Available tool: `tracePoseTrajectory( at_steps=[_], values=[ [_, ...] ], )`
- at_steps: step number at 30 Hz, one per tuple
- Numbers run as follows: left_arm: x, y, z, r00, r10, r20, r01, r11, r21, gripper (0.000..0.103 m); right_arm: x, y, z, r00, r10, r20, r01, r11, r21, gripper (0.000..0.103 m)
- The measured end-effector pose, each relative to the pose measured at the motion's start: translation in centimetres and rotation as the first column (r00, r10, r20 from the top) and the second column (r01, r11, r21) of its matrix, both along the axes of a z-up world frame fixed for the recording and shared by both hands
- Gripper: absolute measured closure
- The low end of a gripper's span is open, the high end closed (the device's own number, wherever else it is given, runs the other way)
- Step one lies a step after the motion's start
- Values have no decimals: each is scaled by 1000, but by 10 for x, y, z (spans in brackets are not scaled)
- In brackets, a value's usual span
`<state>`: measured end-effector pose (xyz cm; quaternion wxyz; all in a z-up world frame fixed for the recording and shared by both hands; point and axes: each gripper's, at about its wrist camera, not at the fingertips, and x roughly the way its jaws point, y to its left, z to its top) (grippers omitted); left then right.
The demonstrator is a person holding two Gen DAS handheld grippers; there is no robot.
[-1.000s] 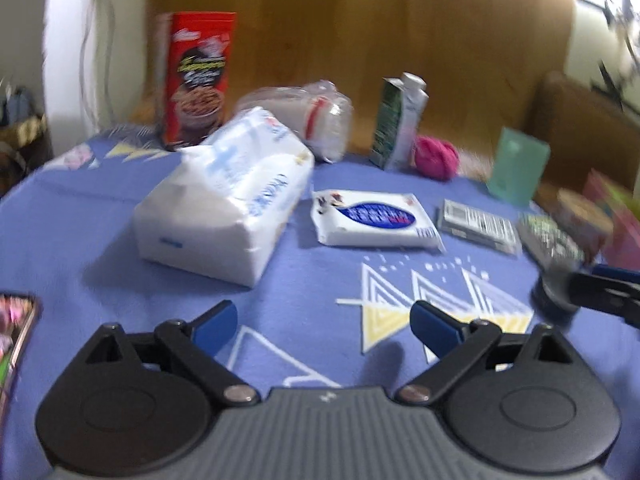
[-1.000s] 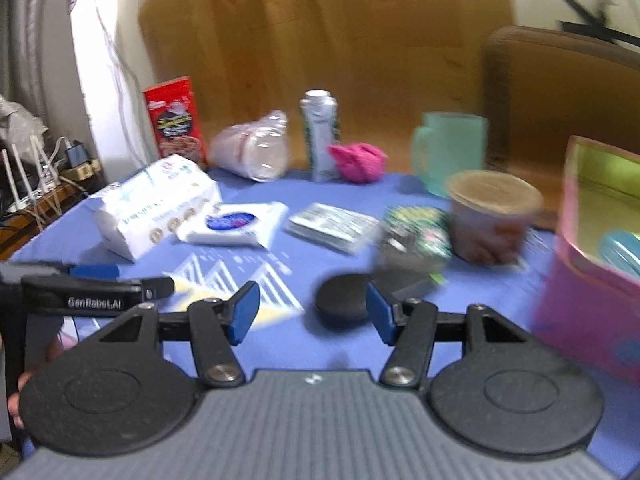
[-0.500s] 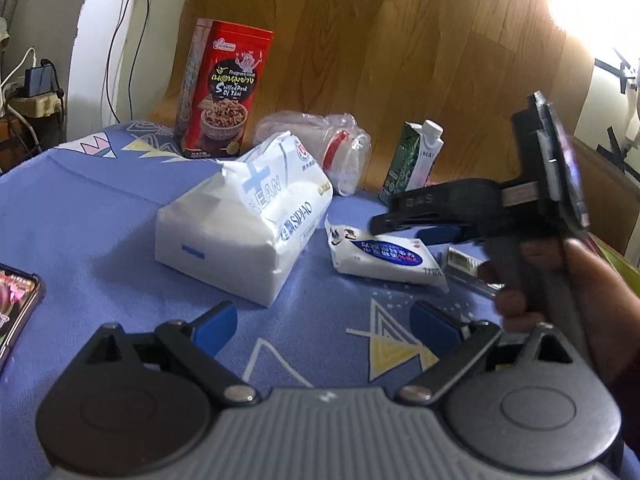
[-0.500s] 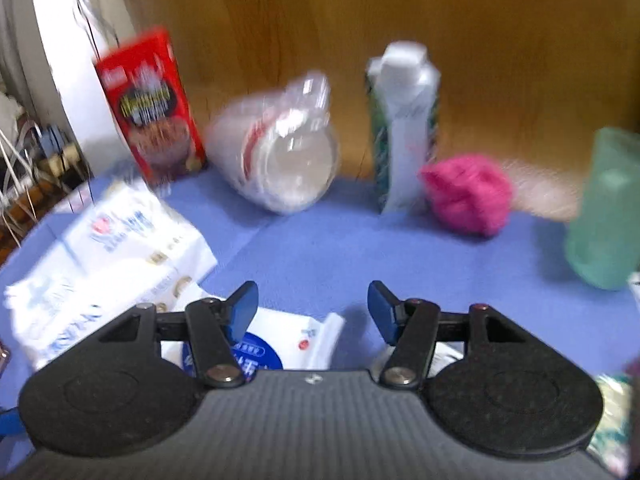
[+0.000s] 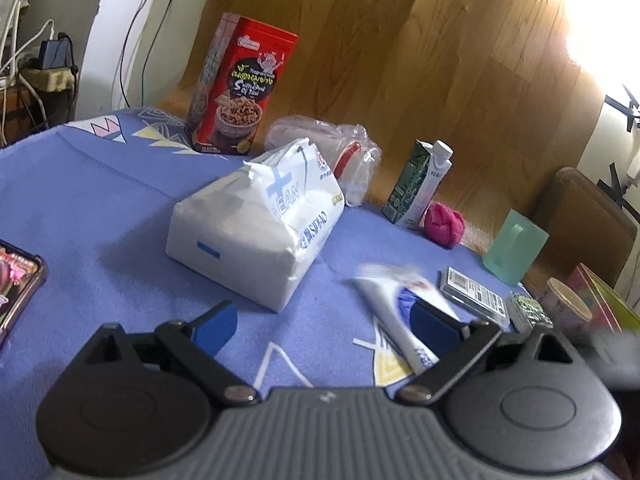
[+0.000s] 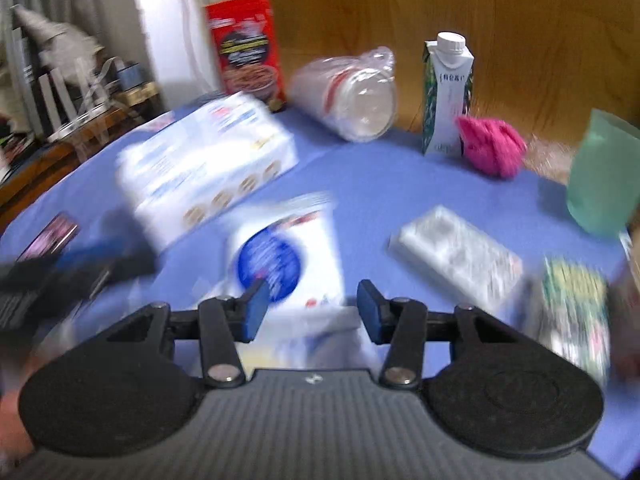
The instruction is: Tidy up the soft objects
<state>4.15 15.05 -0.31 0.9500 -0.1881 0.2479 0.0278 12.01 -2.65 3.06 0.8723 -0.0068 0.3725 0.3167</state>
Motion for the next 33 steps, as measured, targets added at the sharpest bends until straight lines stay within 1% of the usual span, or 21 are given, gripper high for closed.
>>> tracePoseTrajectory(
  at_steps=[1, 2, 4, 5, 6, 8, 12, 14, 16, 17, 20, 21, 23, 24, 25, 27, 28, 30, 31, 32, 33],
  values=[
    [1, 0, 0, 1000, -11, -5, 11, 1000, -1, 6, -13, -5, 0, 1000, 4, 13, -4, 1000, -2, 52],
    [2, -1, -1, 1000, -23, -12, 23, 1000, 0, 6, -27, -9, -2, 1000, 23, 0, -23, 1000, -20, 53],
    [4, -4, -1, 999, -46, -25, 47, 999, 8, 6, -57, -17, -4, 997, 24, 67, -21, 999, -45, 52],
    [5, -6, -1, 998, -64, -30, 64, 998, 13, 6, -70, -23, -4, 996, 21, 85, -18, 999, -43, 48],
    [6, -9, -1, 996, -80, -37, 81, 997, 22, 6, -80, -29, -4, 995, 11, 98, -8, 1000, -30, 39],
    [9, -15, 0, 994, -94, -51, 97, 994, 50, 5, -93, -39, -3, 994, -13, 110, 13, 1000, 3, 35],
    [12, -30, 0, 993, -96, -75, 105, 986, 127, 5, -83, -33, 1, 991, -42, 127, 43, 999, -7, 35],
    [11, -36, 0, 994, -81, -74, 92, 982, 166, 5, -71, -29, 3, 991, -50, 122, 49, 999, 13, 34],
    [12, -37, -1, 995, -45, -85, 60, 981, 185, 5, -57, -22, 3, 990, -59, 130, 57, 998, 15, 28],
    [14, -36, -2, 995, -20, -97, 38, 981, 188, 5, -48, -16, 2, 988, -63, 140, 64, 998, 0, 24],
    [17, -34, -3, 991, 50, -124, -23, 977, 211, 5, -30, 1, -5, 985, -54, 162, 66, 995, -72, 22],
    [17, -36, -3, 989, 66, -130, -35, 973, 227, 5, -24, 6, -10, 988, -47, 150, 61, 994, -92, 19],
    [16, -34, -3, 986, 103, -128, -72, 971, 230, 5, -14, 11, -14, 993, -40, 111, 50, 995, -84, 19],
    [16, -32, -3, 985, 106, -134, -74, 972, 223, 5, -12, 12, -14, 994, -36, 106, 44, 996, -81, 20],
    [17, -32, -3, 985, 110, -136, -77, 971, 225, 5, -13, 13, -14, 994, -29, 110, 38, 996, -79, 24],
    [18, -34, -3, 984, 114, -139, -78, 968, 238, 5, -17, 13, -13, 992, -8, 123, 16, 997, -70, 43],
    [18, -35, -3, 983, 115, -143, -77, 967, 244, 5, -20, 14, -13, 991, 5, 133, 4, 998, -68, 49],
    [19, -36, -4, 982, 116, -148, -76, 964, 254, 5, -25, 16, -12, 989, 27, 148, -18, 998, -66, 71],
    [19, -36, -4, 982, 117, -150, -75, 963, 259, 5, -27, 18, -12, 987, 37, 155, -27, 997, -68, 76],
    [20, -37, -4, 982, 118, -150, -76, 962, 261, 5, -30, 20, -11, 985, 47, 164, -35, 997, -74, 85],
    [19, -36, -4, 982, 119, -149, -77, 963, 258, 5, -32, 24, -11, 983, 55, 177, -39, 995, -88, 90]
  ],
)
